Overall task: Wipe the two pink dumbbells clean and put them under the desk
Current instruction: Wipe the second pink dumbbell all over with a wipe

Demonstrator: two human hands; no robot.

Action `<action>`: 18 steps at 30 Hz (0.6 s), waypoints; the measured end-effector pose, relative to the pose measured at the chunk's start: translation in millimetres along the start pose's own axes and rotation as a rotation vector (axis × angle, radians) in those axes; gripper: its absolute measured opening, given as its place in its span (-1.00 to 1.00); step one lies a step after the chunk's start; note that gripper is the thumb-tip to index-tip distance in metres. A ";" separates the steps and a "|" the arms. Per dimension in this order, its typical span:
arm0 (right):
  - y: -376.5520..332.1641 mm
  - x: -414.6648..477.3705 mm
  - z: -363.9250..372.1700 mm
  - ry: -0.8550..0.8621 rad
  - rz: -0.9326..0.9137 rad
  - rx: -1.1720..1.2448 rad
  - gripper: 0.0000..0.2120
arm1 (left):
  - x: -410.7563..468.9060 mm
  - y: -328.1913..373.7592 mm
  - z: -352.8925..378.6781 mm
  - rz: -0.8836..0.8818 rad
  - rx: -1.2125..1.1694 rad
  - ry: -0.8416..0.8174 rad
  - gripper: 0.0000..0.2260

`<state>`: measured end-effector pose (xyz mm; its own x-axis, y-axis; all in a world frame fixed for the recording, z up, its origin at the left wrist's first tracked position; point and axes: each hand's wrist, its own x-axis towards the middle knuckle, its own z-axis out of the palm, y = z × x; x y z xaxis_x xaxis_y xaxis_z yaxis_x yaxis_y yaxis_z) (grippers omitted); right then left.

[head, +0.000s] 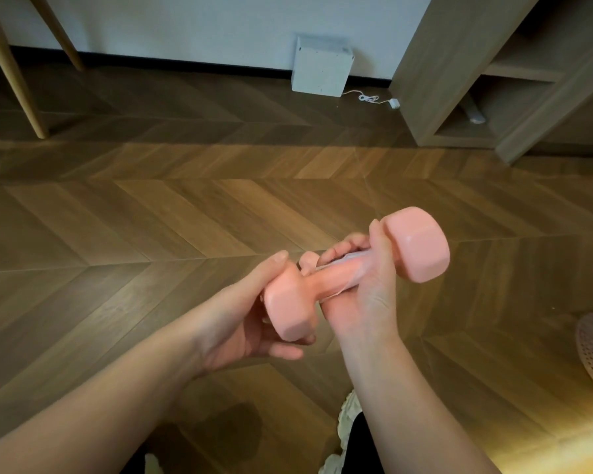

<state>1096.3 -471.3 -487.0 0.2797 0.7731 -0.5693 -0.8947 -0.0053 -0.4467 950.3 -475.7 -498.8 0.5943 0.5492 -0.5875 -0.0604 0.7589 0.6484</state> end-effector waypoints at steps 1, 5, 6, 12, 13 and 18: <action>-0.3 -1.6 0.9 0.003 -0.004 -0.008 -0.79 | 1.2 -0.7 0.2 0.049 0.044 0.017 -0.43; -7.0 -6.7 5.4 0.022 -0.018 0.012 -0.86 | -0.6 -2.7 0.3 0.522 0.538 0.198 -0.50; -7.3 -7.0 5.3 0.028 -0.019 0.009 -0.86 | 0.3 -4.5 -2.2 0.565 0.618 0.194 -0.43; -7.7 -11.9 6.4 0.013 0.011 -0.038 -0.84 | -1.5 -7.2 -1.2 0.231 0.222 0.011 -0.25; -9.1 -11.7 7.0 0.009 0.009 -0.030 -0.85 | 0.6 -9.5 -1.8 0.375 0.370 0.082 -0.26; -15.2 -11.2 7.3 0.007 -0.008 0.019 -0.89 | 2.9 -8.0 -11.3 0.391 0.358 0.056 -0.19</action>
<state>1104.2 -475.2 -468.8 0.2895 0.7683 -0.5708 -0.8988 0.0132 -0.4381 943.4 -476.2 -511.2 0.5380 0.7924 -0.2876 0.0143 0.3326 0.9430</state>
